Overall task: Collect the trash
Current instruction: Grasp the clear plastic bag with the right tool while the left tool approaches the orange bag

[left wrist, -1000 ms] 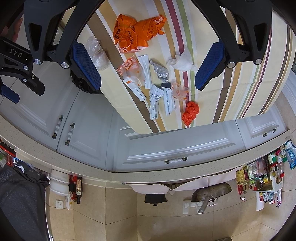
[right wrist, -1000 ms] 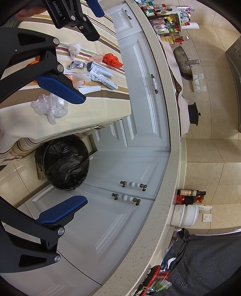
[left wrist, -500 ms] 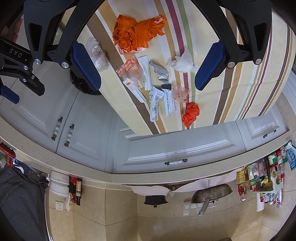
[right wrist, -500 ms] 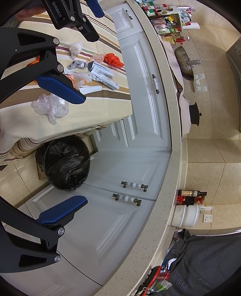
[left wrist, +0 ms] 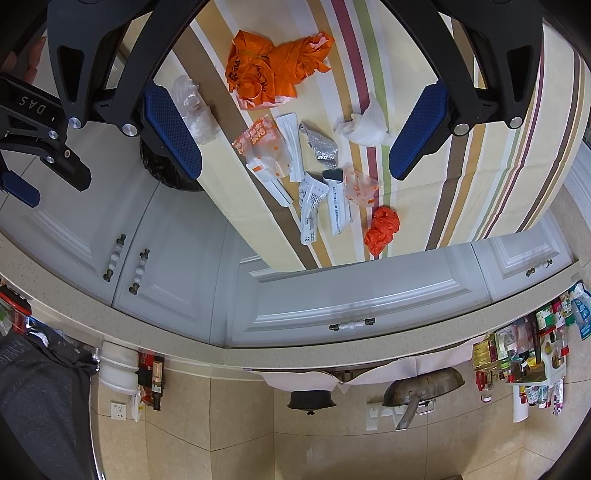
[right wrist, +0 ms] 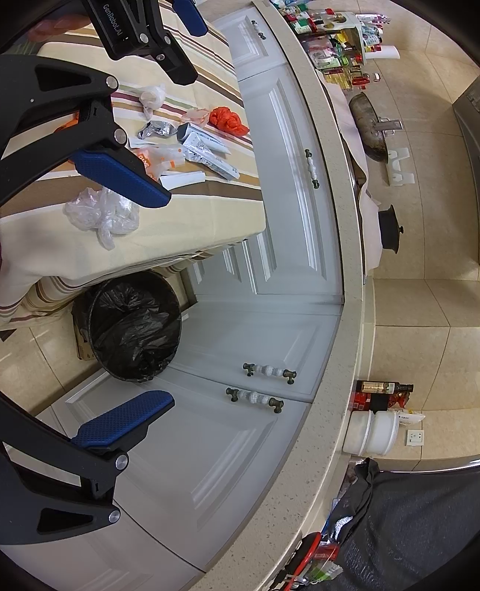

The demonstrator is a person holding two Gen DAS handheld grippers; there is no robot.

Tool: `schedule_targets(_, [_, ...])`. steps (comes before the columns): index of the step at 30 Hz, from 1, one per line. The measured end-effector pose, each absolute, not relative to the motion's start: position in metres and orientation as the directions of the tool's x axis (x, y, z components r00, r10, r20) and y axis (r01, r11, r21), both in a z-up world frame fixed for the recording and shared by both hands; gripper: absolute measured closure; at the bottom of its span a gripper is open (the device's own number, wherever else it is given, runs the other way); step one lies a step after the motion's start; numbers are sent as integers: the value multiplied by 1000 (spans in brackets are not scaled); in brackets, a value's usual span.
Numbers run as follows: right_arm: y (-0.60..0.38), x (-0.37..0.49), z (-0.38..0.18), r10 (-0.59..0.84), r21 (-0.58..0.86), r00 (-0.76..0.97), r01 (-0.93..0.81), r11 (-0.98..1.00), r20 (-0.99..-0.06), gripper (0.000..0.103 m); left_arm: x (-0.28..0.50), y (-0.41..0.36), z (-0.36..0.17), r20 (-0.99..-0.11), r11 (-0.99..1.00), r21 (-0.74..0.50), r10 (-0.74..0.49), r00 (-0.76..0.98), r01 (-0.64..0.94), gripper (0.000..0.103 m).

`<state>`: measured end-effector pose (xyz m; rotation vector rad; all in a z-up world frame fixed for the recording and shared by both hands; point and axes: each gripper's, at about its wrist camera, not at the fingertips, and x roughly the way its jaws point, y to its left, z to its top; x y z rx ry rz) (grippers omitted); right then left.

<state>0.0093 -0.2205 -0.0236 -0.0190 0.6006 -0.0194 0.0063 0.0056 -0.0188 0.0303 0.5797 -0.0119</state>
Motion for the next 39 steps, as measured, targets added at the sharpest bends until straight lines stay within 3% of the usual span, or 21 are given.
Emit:
schedule_targets(14, [-214,13,-38,0,-14,808,-10,1000,-589,7,4,13,-33,-569,1000,25,12,822,2,4])
schedule_targets(29, [-166,31,-91,132,15,734,-165,986,-666,7,3,76,-63,-665,995,30,90,742,-95,4])
schedule_targets(39, [-159,46,-107,151,24,715,-184,983,-683,11,0,93,-83,-712,994,-5,73,699,-108,4])
